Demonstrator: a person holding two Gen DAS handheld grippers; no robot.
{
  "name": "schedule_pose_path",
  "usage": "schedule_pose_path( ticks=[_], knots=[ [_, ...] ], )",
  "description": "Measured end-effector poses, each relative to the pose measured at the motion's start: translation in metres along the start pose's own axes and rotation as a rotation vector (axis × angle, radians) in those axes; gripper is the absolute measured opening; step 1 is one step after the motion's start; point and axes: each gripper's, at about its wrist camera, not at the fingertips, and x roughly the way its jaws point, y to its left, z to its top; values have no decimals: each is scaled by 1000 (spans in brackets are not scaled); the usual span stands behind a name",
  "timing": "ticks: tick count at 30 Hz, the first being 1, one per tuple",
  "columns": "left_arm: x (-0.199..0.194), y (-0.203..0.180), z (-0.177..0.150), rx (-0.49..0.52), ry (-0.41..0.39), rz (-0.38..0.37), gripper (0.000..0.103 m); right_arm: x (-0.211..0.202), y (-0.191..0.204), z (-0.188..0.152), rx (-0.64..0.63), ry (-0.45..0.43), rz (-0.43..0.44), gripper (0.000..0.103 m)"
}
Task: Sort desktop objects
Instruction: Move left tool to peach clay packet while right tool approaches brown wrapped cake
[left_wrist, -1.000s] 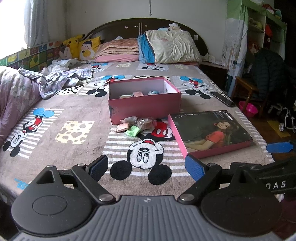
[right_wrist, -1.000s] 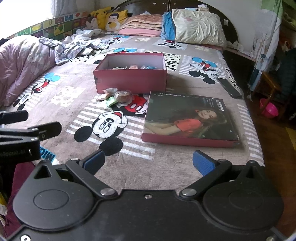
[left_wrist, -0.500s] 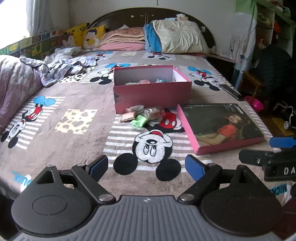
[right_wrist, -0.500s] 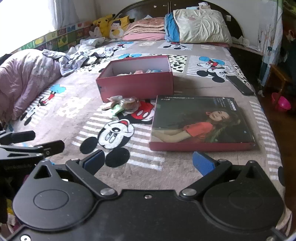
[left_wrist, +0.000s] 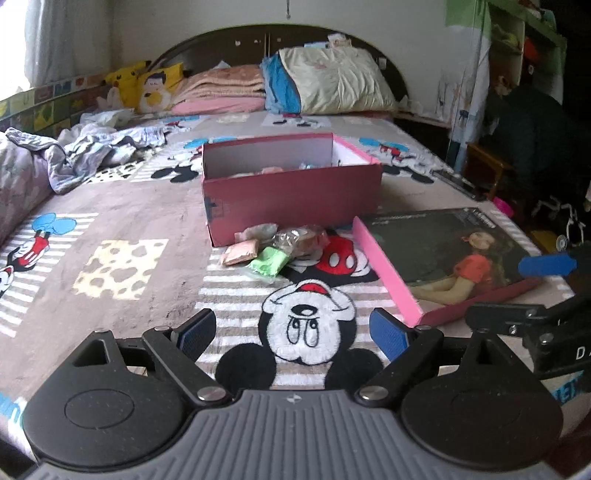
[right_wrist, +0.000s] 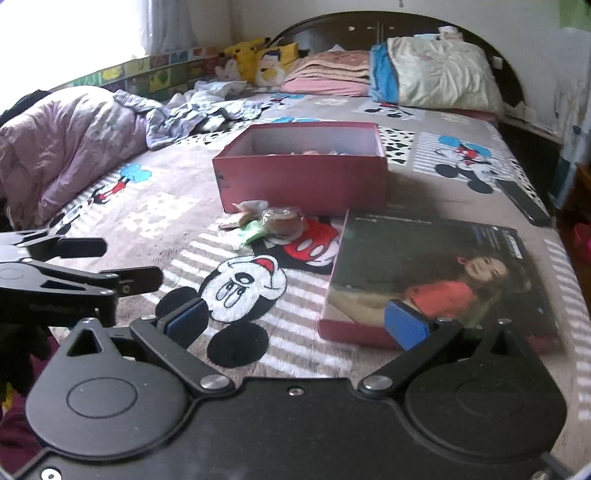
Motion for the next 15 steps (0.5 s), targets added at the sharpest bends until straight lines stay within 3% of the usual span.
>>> schedule_pose_path(
  ticks=[4,10,15],
  knots=[
    [24,12,6,-48,31,-30,90,19,-2,8,-45,9,-33,102],
    [52,35,11,-127,24,-46,90,47,-11,19,-11,11,30,102],
    [77,47,19,-127,40,-17,90,73,-10,26,-15,14,64,102]
  ],
)
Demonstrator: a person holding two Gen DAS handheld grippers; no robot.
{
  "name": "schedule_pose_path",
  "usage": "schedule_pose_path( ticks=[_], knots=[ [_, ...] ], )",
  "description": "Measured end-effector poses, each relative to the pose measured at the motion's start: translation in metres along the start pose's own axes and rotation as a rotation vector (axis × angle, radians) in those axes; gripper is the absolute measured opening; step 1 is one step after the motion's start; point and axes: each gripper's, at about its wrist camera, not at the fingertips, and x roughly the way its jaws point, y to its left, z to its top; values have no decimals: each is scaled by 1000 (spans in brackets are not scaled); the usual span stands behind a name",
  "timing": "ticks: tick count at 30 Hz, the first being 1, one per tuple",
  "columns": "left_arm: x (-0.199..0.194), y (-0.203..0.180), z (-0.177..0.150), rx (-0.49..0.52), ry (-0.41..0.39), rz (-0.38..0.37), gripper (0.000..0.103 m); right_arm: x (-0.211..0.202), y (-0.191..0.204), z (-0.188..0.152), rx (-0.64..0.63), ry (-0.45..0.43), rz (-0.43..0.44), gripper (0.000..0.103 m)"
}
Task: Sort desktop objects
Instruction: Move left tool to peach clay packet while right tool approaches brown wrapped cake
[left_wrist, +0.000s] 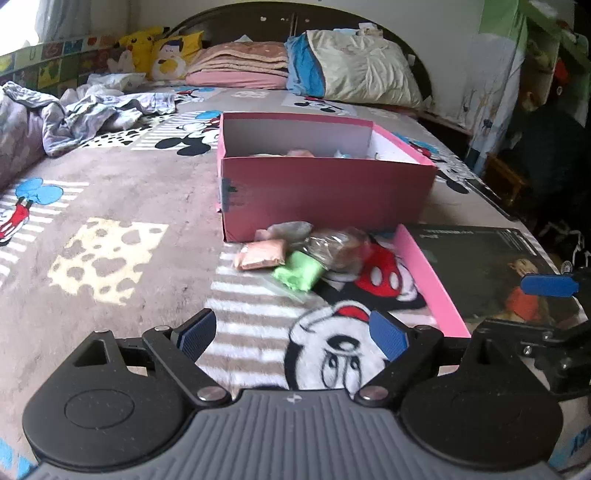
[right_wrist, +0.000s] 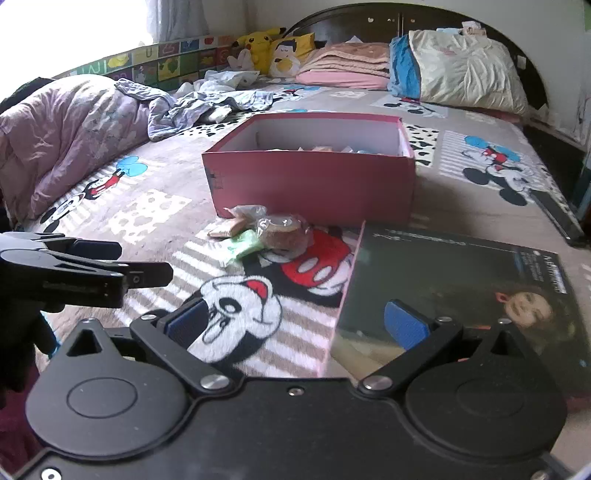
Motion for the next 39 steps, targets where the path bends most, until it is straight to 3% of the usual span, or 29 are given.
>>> schedule_pose_path(
  ticks=[15,19,25,27,29,35,39],
  knots=[
    [65,34,32,-76,-26,-16,90,73,1,40,-71,-10,21,99],
    [80,43,38,-84,-19,-36,81,89,-1,51,-61,-8,25,95],
    [104,55,42,-105,9,-63,80,104,2,58,-74,3,42,93],
    [111,57,42,-110,20,-68,80,110,3,59,-80,14,52,82],
    [118,59,43,-115,33,-80,76,116,4,61,-80,27,57,79],
    [135,55,44,-100,56,-87,74,127,2,63,-74,48,59,78],
    [140,54,43,-98,73,-87,63,135,3,64,-84,69,56,78]
  ],
)
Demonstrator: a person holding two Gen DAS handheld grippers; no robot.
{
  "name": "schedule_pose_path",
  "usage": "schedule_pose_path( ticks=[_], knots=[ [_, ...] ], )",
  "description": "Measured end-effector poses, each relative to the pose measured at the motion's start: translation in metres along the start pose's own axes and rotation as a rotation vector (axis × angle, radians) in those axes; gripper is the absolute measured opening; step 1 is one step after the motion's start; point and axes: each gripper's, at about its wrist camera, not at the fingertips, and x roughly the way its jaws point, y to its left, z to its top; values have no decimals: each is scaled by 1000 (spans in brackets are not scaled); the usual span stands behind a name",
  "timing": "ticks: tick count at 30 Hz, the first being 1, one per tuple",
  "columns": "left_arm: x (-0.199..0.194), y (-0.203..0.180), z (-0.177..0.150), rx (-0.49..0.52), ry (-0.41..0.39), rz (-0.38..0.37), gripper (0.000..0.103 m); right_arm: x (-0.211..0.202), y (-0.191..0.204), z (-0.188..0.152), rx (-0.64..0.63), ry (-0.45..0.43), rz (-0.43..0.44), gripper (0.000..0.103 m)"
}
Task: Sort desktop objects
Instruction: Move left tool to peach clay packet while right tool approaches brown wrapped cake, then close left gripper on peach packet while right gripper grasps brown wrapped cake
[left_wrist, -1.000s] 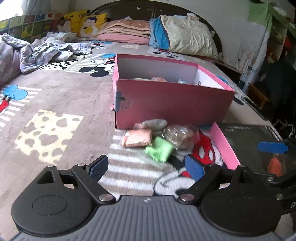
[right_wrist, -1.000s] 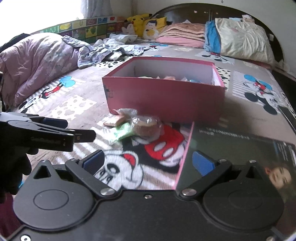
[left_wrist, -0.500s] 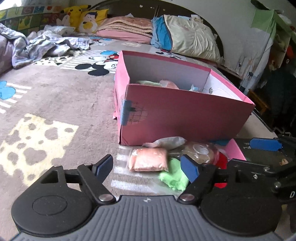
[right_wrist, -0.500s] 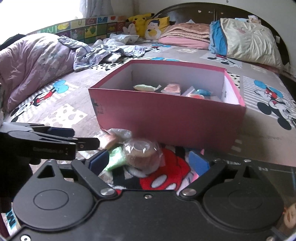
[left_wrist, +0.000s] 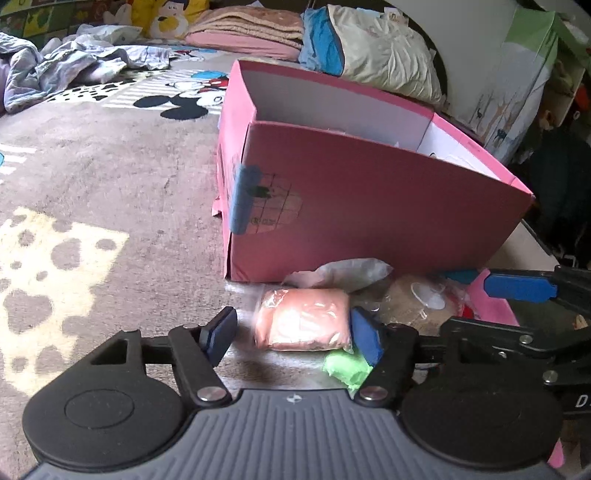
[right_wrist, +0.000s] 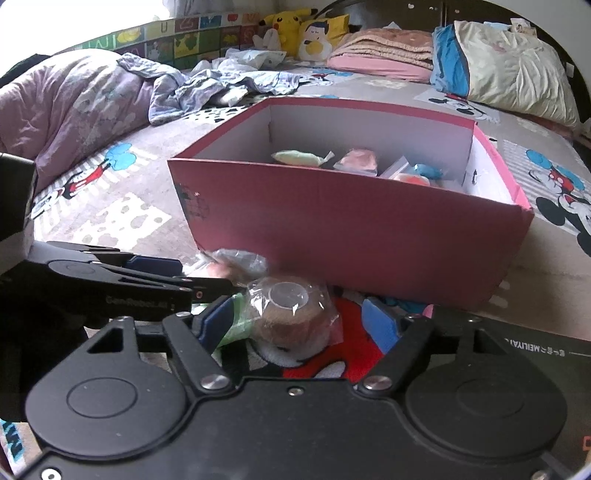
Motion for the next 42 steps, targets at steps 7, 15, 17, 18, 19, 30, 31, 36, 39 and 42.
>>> schedule_pose_path(
  ticks=[7,15,17,18,19,30,31,36,39,42],
  knots=[
    [-4,3,0,-3,1,-28,53,15,0,2,-2,35,7,78],
    [-14,9,-5,-2,-15,-17,58,32,-5,0,50,82,58,68],
    [-13,12,-4,-15,-8,-9,64,32,-7,-1,69,76,69,64],
    [-13,13,-3,-21,-10,-2,65,31,-7,-1,77,72,72,62],
    [-12,14,-2,-26,-12,-5,65,30,-8,-1,81,66,73,61],
    [-1,19,-3,-67,-14,-10,65,2,-20,-6,145,10,82,60],
    [-2,18,-3,-65,-16,-6,63,0,-20,-7,149,9,81,60],
    [-10,15,-5,-64,-14,-10,56,-7,-20,-15,158,12,86,60],
    [-14,13,-7,-67,-13,-10,55,-9,-15,-21,148,25,92,60],
    [-20,12,-9,-79,-16,-12,55,-12,-8,-30,130,35,95,60]
  ],
)
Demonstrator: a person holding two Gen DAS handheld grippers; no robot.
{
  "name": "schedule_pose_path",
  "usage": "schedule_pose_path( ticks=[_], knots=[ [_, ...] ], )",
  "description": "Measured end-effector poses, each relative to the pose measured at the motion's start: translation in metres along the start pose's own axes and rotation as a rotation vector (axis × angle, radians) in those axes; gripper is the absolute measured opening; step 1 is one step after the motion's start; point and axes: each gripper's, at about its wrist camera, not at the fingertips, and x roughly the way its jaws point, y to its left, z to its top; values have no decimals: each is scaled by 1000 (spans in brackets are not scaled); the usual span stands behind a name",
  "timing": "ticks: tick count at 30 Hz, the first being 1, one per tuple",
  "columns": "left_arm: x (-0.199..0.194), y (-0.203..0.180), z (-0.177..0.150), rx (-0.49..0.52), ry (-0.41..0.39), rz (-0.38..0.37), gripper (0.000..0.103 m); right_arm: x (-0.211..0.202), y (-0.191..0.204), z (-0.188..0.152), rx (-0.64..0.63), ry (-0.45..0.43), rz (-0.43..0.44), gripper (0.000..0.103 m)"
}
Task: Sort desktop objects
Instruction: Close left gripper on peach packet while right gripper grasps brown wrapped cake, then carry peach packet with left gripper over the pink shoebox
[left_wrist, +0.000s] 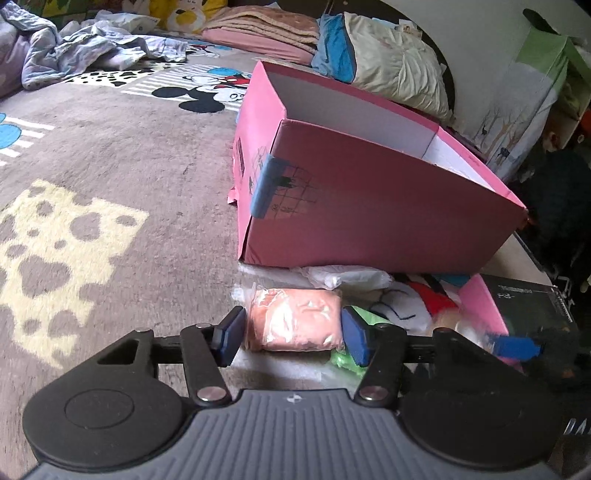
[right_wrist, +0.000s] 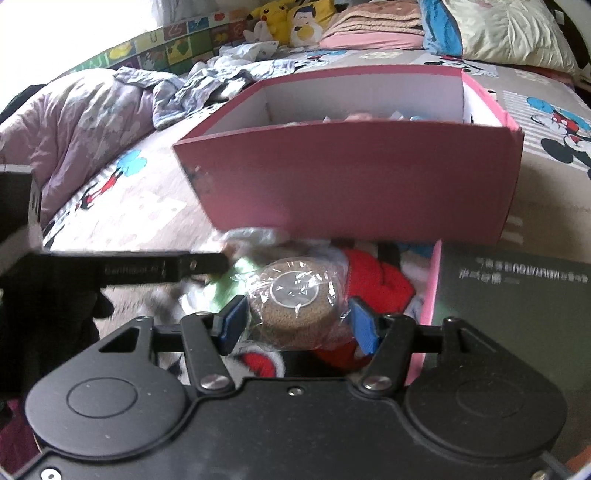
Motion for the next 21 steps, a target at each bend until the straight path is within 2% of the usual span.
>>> schedule_pose_path(
  ticks=[12,21],
  knots=[
    [-41,-5,-5,-10,-39,9,55,-23,17,-43,-33,9,-6,60],
    [-68,-17,13,12,-84,6,55,-42,24,-70,-48,-5,-17,60]
  ],
)
